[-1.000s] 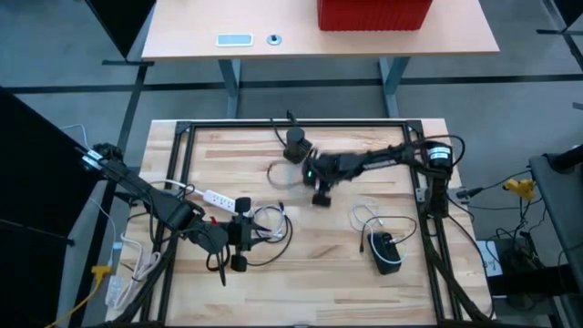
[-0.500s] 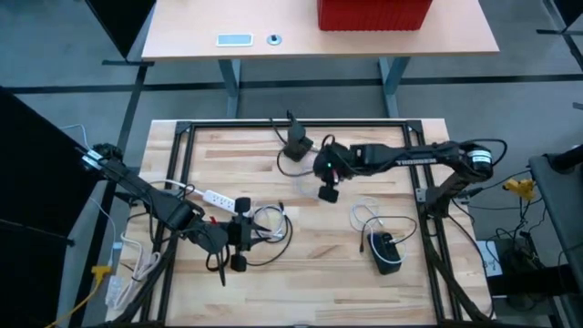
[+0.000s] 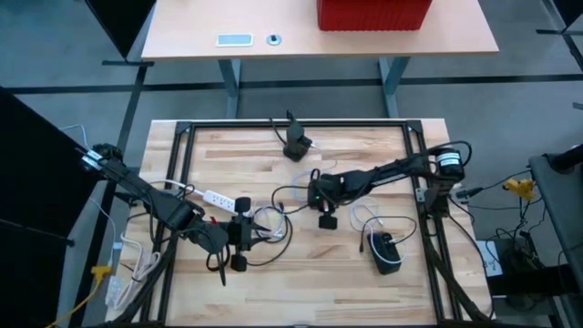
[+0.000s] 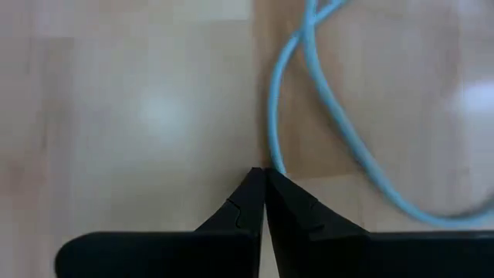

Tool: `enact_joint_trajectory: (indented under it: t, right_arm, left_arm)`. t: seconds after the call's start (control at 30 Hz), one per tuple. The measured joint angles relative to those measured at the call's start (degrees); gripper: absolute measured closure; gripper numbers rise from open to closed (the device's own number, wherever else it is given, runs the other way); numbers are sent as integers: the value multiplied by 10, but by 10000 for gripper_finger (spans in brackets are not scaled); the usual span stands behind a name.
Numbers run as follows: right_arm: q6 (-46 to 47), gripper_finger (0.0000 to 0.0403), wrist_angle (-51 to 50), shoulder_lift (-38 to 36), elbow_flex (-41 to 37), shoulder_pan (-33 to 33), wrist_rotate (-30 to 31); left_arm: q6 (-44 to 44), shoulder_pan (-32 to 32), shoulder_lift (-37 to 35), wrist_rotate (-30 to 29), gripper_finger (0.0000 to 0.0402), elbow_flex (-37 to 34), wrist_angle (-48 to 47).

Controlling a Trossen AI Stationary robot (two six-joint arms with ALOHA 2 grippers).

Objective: Insert USB
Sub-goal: Adjust the light blue charger cable, then return to Home Position

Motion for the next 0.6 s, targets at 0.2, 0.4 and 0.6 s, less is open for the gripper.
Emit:
enact_joint_trajectory:
  t: [0.2,0.4,0.6]
  right_arm:
    - [-66,403,-1,-31,29,-24,200]
    - [-100,403,-5,-138,41,-18,178]
    - [-84,403,-47,-296,4,24,116]
  left_arm:
    - [12,3,0,-20,332,-5,-2]
    - [4,6,0,-104,332,-10,-45]
    - [41,13,-15,-60,332,-10,-9]
